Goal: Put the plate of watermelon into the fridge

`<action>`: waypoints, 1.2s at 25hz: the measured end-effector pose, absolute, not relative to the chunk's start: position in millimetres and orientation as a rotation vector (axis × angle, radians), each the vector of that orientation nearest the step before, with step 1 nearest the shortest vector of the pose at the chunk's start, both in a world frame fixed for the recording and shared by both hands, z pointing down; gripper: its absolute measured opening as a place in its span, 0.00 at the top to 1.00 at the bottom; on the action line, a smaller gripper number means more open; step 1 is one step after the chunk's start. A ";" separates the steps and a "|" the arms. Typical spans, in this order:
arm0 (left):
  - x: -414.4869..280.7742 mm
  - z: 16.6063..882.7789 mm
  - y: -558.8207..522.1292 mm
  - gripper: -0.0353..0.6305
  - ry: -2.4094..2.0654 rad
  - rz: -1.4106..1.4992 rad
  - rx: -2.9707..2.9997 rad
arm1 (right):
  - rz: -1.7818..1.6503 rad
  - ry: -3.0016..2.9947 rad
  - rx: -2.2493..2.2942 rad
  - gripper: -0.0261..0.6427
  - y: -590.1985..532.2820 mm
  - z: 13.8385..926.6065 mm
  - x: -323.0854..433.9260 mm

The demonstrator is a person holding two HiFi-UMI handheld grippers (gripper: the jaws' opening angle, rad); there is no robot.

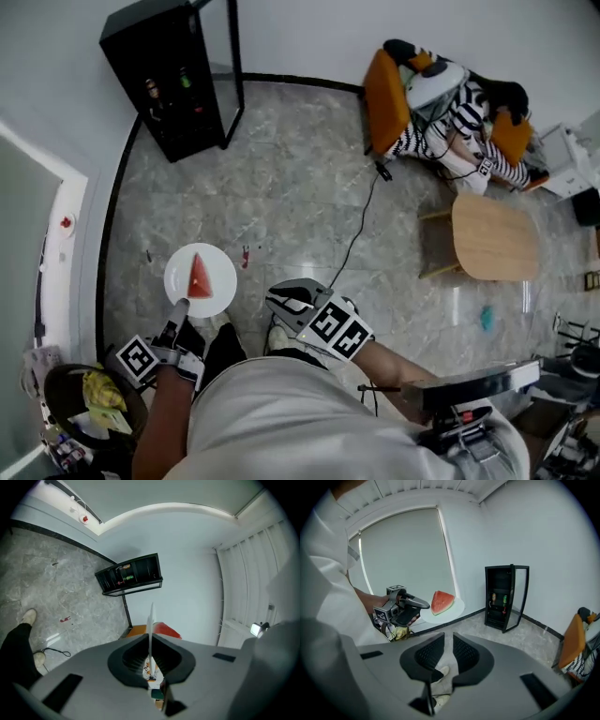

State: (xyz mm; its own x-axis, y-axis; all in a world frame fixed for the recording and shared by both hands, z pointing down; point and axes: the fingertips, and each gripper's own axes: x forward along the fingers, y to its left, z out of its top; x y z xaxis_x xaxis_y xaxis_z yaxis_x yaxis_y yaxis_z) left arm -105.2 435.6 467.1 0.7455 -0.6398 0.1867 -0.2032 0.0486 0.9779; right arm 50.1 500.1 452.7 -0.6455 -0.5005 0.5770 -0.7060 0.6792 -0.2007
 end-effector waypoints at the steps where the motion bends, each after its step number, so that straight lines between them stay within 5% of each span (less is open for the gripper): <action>1: -109.7 469.0 425.8 0.91 -0.714 -0.381 1.516 | 0.576 -2.406 0.934 0.85 490.7 455.1 44.8; 18: -140.8 467.1 164.6 0.91 -0.579 -0.350 1.583 | 0.590 -2.338 1.118 0.80 251.8 432.9 3.6; 30: -130.8 478.3 4.2 0.91 -0.706 -0.418 1.559 | 0.567 -2.363 1.041 0.94 108.0 435.9 30.2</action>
